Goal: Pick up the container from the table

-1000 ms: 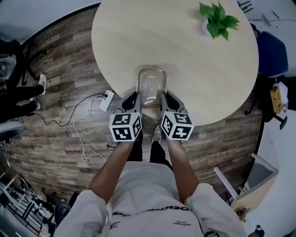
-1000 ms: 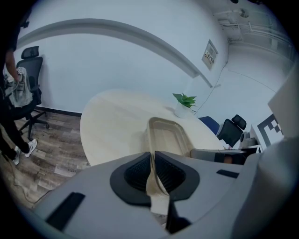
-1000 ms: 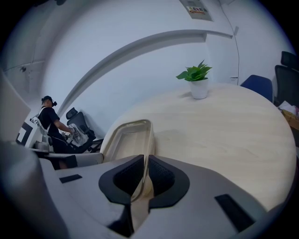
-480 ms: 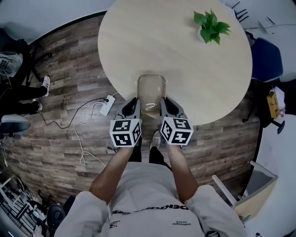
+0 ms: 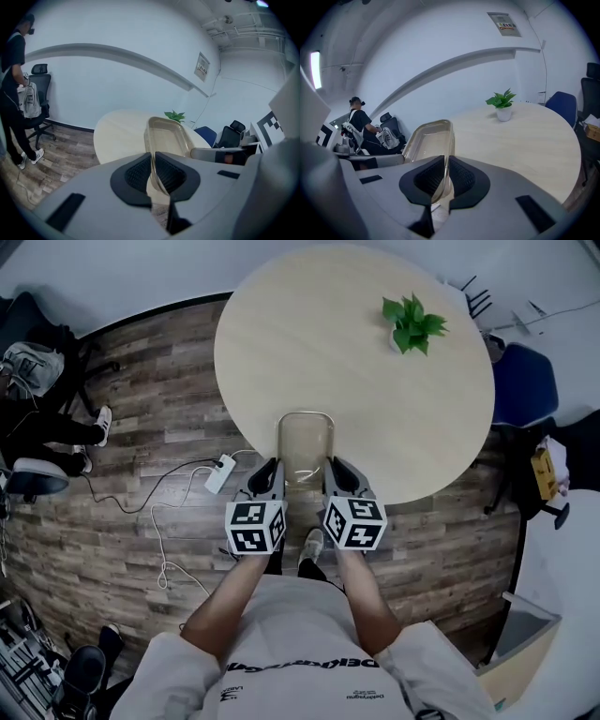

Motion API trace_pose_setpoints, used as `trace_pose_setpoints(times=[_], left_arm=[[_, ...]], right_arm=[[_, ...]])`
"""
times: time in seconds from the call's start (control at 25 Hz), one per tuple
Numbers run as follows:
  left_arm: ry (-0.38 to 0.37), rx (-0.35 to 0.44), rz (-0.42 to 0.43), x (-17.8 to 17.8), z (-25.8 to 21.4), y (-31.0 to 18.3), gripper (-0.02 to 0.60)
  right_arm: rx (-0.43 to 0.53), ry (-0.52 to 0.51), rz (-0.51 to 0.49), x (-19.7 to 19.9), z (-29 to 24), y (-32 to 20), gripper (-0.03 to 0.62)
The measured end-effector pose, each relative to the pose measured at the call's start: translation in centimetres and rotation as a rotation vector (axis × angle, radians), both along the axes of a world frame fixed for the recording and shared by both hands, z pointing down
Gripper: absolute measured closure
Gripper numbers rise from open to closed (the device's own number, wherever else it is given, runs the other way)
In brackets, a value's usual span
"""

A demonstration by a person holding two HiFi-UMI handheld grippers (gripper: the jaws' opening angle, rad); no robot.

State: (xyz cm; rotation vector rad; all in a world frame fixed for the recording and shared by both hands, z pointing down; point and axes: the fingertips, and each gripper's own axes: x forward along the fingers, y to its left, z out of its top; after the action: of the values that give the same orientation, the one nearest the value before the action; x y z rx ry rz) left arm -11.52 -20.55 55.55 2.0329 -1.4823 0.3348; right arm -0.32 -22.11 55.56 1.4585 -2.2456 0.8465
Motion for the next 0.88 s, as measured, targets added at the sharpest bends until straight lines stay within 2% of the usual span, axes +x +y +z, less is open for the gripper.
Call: trace_pose_setpoints(times=[0.88], left_arm=[[-0.04,0.19,-0.052,2.4,-10.6,7.5,0.538]], right_arm=[[0.189,-0.035,-0.089,2.2,-10.3,6.7,0.531]])
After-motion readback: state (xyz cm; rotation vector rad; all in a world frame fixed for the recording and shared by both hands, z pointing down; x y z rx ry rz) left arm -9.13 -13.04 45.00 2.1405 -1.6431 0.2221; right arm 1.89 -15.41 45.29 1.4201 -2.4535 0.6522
